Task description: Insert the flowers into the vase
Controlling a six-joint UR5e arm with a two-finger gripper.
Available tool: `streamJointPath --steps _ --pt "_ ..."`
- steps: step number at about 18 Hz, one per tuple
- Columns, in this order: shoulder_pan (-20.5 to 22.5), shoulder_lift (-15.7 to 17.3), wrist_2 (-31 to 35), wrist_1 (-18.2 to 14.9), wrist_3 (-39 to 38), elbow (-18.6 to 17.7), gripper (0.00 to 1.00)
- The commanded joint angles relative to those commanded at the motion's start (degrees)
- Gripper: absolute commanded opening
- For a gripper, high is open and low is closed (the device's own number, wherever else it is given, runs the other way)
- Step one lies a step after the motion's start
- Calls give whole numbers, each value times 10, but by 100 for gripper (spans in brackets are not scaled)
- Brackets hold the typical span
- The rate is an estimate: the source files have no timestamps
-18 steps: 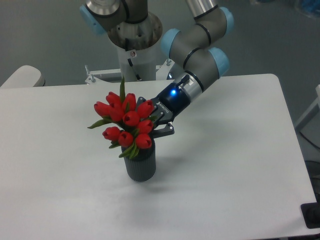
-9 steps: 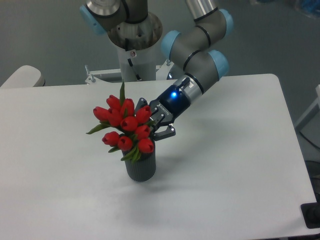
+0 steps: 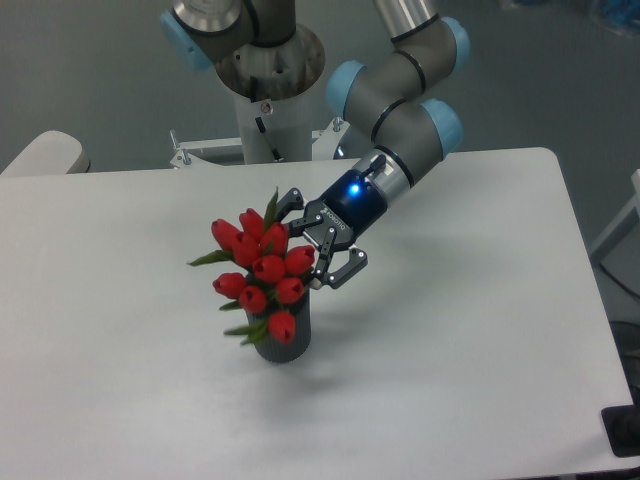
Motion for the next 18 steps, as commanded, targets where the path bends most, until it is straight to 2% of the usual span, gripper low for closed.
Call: streamJointPath --steps 5,8,13,18 --pt "3 4 10 -1 2 0 100" --pt "5 13 58 -1 7 1 100" --pt "14 26 99 -1 0 7 100" --pt "47 30 119 -4 0 36 100"
